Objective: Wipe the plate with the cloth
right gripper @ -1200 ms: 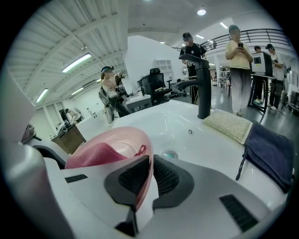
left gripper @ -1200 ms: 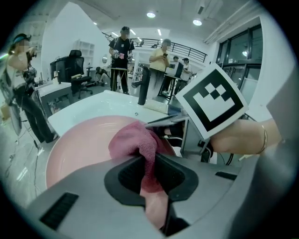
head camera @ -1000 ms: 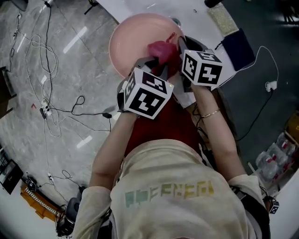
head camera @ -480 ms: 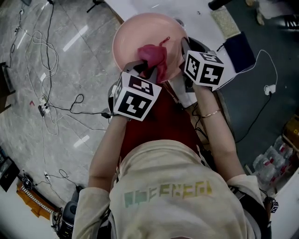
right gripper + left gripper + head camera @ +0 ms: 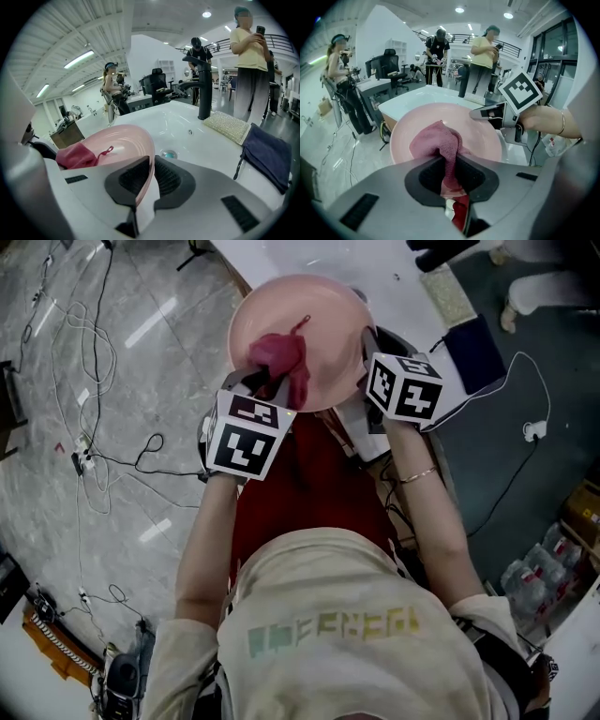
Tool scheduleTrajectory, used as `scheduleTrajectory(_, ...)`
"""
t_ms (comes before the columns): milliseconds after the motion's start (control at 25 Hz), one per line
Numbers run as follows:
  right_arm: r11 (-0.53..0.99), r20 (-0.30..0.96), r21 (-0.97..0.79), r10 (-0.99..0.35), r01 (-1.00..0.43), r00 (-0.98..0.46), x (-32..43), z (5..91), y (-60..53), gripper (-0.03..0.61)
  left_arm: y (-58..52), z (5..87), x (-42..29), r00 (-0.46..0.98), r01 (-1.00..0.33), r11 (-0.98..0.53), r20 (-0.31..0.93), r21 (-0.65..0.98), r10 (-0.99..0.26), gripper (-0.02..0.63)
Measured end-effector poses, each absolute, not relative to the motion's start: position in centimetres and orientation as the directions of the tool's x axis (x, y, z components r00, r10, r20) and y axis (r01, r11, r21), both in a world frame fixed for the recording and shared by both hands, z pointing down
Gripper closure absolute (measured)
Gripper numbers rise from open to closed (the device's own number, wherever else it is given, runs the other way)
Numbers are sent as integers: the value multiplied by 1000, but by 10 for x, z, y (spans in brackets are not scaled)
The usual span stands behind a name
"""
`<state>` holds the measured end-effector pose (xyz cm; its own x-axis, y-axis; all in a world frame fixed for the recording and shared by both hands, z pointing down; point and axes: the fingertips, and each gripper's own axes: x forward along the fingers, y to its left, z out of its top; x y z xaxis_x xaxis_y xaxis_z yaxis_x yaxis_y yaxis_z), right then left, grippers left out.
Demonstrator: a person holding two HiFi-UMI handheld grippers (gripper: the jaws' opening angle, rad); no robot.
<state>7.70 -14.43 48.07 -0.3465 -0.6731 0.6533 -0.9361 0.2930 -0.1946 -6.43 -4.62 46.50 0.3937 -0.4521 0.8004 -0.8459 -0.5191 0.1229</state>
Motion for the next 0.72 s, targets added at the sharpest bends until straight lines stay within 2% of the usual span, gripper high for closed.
scheduleTrajectory(360,300,654,-177,-676,-937,-340,77,481,-138,526,-63,452,-102,350,-899,-420,777,123,-523,546)
scheduleTrajectory(720,286,652,-165,-687,-944,-322,80,478,-143,526,-97,417,-118,362,-922,-355,675,156,-643,546)
